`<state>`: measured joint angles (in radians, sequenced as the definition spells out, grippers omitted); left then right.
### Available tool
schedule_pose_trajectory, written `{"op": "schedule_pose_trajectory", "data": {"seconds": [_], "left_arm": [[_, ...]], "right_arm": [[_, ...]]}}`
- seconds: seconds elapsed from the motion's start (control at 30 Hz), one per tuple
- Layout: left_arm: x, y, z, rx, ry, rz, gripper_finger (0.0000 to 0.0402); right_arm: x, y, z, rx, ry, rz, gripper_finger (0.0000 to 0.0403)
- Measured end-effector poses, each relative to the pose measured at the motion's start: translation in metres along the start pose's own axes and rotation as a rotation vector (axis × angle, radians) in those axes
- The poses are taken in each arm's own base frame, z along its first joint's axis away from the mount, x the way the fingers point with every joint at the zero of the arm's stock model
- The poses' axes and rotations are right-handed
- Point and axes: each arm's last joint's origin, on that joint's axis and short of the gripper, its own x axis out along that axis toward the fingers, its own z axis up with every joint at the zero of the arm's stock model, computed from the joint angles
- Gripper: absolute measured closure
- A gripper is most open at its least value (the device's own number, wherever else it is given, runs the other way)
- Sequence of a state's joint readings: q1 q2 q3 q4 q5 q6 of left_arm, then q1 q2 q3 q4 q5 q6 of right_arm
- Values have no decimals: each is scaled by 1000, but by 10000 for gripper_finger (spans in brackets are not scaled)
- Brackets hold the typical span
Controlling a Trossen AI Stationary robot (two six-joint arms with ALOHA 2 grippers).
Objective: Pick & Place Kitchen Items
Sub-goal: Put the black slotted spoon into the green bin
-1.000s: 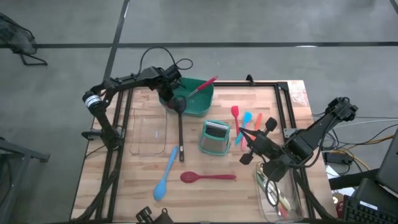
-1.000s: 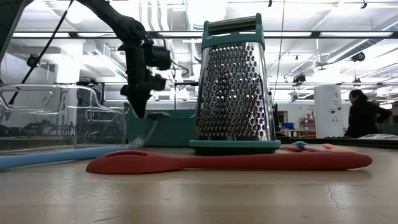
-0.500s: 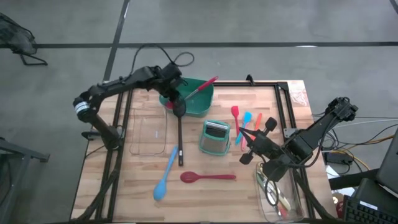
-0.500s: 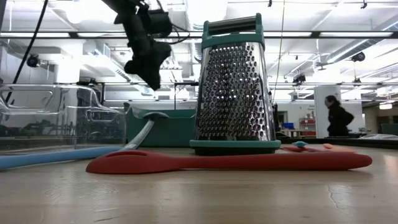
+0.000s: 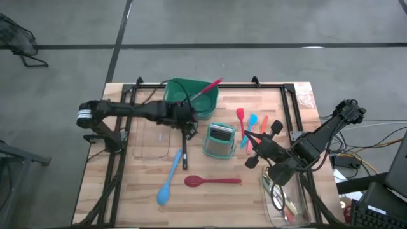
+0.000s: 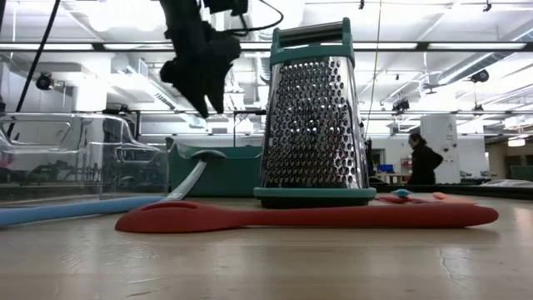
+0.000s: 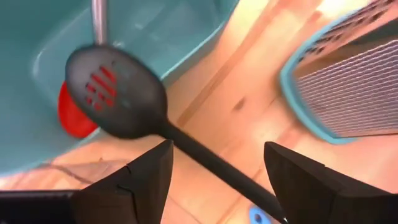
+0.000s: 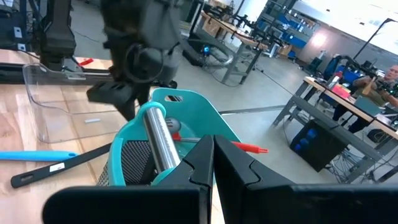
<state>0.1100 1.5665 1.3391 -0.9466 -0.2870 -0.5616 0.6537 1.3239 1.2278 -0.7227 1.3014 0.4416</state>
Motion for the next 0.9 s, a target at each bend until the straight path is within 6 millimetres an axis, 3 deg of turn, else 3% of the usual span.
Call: {"op": "schedule_pose_trajectory", "data": {"seconds": [0.27,0.47,0.9], "left_arm": [[40,-2,-28,-79,-29,30,149],[56,5,-45,-108,6,90,149],[71,4,-46,-96,-70,20,149]], "right_arm": [[0,0,0,1,0,1,394],[0,0,0,2,-1,1,394],[0,-1,2,5,-6,-6,394]]}}
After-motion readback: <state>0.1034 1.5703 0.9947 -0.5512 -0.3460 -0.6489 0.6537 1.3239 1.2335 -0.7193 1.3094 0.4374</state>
